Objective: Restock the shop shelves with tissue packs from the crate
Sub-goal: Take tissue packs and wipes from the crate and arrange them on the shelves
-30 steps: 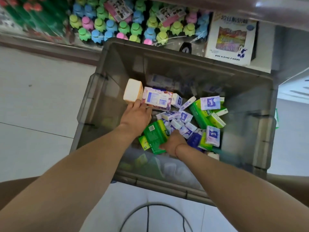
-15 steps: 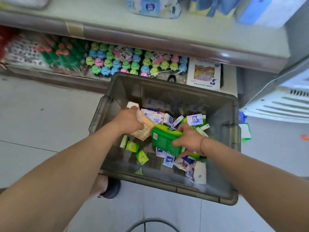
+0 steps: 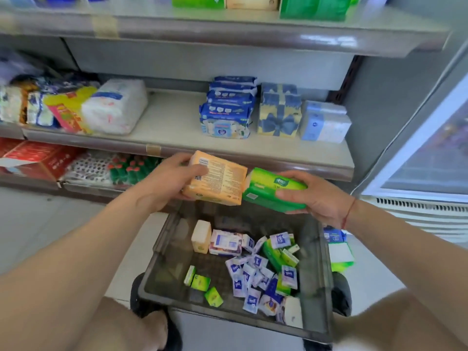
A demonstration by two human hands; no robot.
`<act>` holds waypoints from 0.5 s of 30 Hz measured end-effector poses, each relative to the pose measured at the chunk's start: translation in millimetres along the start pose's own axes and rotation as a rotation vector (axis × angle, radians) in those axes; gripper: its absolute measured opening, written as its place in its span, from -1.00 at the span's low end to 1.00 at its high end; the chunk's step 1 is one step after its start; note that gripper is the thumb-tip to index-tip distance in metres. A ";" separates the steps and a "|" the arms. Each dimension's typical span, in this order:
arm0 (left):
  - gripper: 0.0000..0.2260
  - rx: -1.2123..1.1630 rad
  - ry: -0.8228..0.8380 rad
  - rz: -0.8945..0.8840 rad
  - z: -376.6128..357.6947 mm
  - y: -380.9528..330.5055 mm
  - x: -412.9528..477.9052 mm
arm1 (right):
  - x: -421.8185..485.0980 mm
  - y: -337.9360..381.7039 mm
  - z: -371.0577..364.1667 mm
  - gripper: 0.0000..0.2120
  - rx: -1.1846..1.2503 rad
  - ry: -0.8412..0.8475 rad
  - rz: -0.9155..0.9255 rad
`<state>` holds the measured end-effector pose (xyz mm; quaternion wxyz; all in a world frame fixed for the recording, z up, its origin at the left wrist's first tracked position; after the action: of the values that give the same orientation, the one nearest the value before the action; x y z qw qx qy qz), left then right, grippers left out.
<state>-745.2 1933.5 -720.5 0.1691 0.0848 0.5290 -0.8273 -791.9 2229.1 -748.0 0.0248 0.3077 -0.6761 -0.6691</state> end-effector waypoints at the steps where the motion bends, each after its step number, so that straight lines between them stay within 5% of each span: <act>1: -0.67 -0.038 -0.019 -0.019 3.3 -10.2 -5.8 | -3.9 12.0 2.9 -0.46 -0.042 -0.060 0.070; 3: -0.67 -0.112 -0.048 -0.046 4.4 -26.0 -16.4 | -9.6 30.3 14.9 -0.42 -0.086 -0.188 0.188; 8: -0.70 -0.297 -0.100 -0.098 -3.8 -47.9 -32.9 | -25.9 59.6 30.4 -0.82 0.233 -0.285 0.387; 12: -0.74 -0.382 -0.133 -0.118 -5.0 -50.8 -37.5 | -29.3 72.0 34.1 -0.42 0.530 -0.212 0.353; 15: -0.77 -0.403 -0.120 -0.166 -4.0 -59.4 -40.1 | -34.5 80.0 26.3 -0.51 0.533 -0.084 0.303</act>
<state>-730.1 1967.5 -659.1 0.1449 -0.0439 0.6778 -0.7194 -806.3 2261.2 -664.0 0.0146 0.1710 -0.8664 -0.4689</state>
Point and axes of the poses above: each hand's wrist, its own x-axis towards the middle knuckle, its own z-axis out of the back of the hand, y = z × x, the point moved 8 cm from there along x, towards the middle knuckle, and after that the axes turned 11 degrees about x, right-handed, at the moved point
